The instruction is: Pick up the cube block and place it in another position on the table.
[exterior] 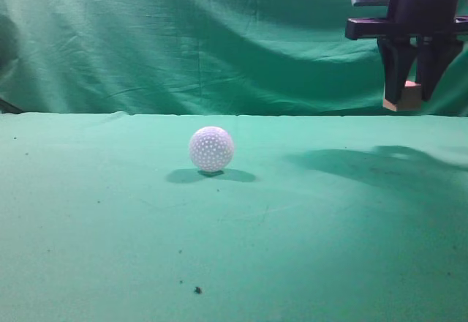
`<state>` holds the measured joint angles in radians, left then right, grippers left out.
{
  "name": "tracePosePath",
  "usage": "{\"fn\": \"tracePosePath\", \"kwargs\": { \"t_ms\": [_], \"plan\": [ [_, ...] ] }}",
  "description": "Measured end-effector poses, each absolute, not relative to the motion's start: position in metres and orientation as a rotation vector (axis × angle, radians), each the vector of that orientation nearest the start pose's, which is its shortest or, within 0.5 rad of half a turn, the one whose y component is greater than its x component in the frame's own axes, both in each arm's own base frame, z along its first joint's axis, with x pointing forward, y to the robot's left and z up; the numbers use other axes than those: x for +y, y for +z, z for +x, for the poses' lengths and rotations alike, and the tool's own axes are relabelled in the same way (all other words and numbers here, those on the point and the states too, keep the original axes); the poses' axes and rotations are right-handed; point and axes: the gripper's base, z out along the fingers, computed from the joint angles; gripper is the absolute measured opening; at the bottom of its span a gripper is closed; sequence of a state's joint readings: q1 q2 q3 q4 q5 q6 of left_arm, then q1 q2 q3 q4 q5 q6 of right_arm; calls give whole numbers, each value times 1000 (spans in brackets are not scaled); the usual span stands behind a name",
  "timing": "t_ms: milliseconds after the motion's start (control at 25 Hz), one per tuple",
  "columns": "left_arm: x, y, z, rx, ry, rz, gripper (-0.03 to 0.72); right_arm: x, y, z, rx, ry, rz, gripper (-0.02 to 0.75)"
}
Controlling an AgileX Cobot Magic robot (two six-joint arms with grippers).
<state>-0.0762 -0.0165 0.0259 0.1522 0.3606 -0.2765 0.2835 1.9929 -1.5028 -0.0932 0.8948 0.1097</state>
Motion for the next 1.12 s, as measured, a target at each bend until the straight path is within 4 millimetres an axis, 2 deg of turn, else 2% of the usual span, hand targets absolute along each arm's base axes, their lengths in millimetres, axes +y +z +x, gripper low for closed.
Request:
{"fn": "tracePosePath", "kwargs": {
  "t_ms": [160, 280, 400, 520, 560, 680, 800, 920, 1000, 1120],
  "plan": [
    [1, 173, 53, 1848, -97, -91, 262, 112, 180, 406, 2853, -37, -323, 217],
    [1, 173, 53, 1848, -97, -91, 262, 112, 174, 408, 2856, -37, -325, 339],
    [1, 173, 53, 1848, -97, -91, 262, 112, 175, 408, 2860, -39, -324, 477],
    [1, 173, 53, 1848, -97, -91, 262, 110, 192, 403, 2848, -38, -318, 477],
    [1, 173, 53, 1848, -97, -91, 262, 109, 204, 399, 2835, -35, -314, 405],
    [1, 173, 53, 1848, -97, -91, 262, 105, 247, 385, 2772, -15, -294, 125],
    [1, 173, 53, 1848, -97, -91, 262, 100, 294, 364, 2699, 25, -260, 0],
    [1, 173, 53, 1848, -97, -91, 262, 93, 341, 335, 2610, 63, -228, 0],
    [1, 173, 53, 1848, -97, -91, 262, 86, 364, 313, 2552, 81, -217, 0],
    [1, 173, 53, 1848, -97, -91, 262, 74, 381, 272, 2487, 101, -204, 0]
  ]
}}
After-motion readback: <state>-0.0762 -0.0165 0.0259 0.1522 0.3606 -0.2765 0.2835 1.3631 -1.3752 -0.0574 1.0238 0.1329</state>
